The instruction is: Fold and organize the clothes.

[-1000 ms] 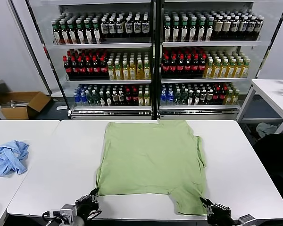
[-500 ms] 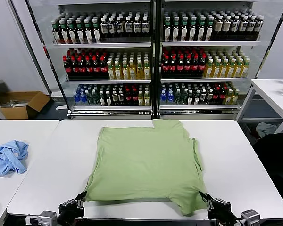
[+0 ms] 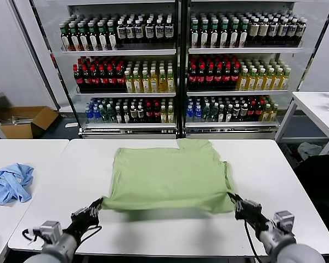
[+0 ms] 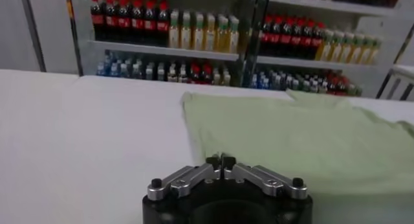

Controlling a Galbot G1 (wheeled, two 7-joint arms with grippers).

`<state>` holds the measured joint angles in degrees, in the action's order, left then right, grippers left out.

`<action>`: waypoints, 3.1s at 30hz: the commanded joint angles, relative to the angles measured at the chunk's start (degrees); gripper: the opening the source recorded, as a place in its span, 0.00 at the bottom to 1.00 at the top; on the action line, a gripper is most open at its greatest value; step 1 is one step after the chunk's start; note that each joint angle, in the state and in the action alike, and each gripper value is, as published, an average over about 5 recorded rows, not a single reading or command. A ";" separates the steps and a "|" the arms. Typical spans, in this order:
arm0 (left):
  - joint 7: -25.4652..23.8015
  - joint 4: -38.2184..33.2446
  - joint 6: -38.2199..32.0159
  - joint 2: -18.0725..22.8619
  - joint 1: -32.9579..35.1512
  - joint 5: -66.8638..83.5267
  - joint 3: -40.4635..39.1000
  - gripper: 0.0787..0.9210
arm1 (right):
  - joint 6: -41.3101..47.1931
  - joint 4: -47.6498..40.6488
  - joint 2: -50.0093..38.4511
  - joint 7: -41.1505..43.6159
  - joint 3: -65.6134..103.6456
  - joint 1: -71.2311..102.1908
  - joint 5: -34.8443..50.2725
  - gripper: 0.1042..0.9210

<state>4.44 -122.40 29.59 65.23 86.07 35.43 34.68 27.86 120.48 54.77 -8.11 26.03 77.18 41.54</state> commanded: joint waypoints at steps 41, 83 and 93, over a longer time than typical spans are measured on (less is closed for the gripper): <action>-2.85 13.80 -0.24 1.76 -6.35 -7.98 -6.69 0.82 | -1.56 -11.76 4.79 -3.55 -6.44 -3.41 -9.40 0.87; -1.77 -5.88 -1.15 -1.78 20.24 -9.75 1.86 0.00 | 1.38 11.74 3.54 -1.28 7.91 26.72 -9.64 0.03; -1.86 -13.02 1.49 -0.03 18.38 -10.80 2.08 0.18 | 2.49 16.06 3.98 -2.91 7.26 25.37 -11.67 0.27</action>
<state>3.13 -127.70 29.79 64.83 101.52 25.36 35.31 29.79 131.73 58.30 -10.30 32.63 99.55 31.81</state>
